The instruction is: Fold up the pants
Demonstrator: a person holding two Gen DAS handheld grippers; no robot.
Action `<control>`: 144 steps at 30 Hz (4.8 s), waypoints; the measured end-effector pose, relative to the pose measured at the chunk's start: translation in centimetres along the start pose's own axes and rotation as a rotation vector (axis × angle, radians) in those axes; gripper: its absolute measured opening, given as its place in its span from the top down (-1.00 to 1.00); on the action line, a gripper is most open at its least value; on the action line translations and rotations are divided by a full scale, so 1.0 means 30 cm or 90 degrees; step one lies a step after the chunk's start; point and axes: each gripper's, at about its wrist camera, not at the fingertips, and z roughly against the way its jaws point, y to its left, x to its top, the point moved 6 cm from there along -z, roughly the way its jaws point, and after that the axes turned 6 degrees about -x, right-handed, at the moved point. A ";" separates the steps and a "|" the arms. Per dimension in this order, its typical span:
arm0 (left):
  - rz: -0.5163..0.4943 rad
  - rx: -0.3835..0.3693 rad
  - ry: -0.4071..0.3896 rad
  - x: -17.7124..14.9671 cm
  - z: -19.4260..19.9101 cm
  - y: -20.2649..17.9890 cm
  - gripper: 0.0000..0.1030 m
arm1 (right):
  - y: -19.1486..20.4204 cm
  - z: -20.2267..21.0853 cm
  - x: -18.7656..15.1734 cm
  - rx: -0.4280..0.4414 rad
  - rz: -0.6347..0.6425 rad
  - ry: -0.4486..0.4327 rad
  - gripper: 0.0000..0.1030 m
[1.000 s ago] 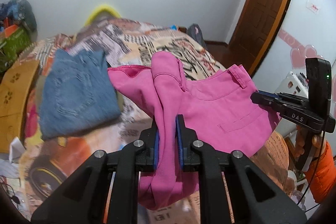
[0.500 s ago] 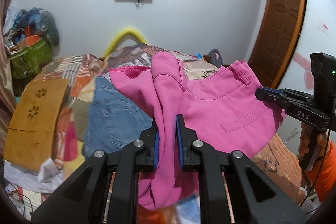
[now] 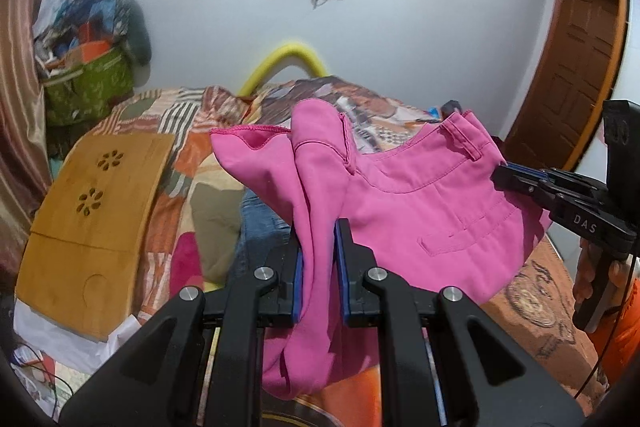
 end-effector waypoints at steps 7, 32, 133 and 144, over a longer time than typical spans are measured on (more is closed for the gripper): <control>0.000 0.024 0.021 -0.020 -0.145 0.126 0.73 | 0.040 -0.183 -0.022 0.007 0.018 0.031 0.81; 0.038 0.093 0.095 -0.172 -0.372 0.269 0.07 | -0.009 -0.436 -0.180 -0.034 0.036 0.146 0.65; -0.097 0.108 -0.322 -0.296 1.074 -0.719 -0.99 | 0.223 1.023 -0.180 -0.015 -0.052 -0.272 -1.00; -0.100 0.101 -0.320 -0.291 1.066 -0.728 -0.99 | 0.214 1.022 -0.177 -0.027 -0.055 -0.269 -1.00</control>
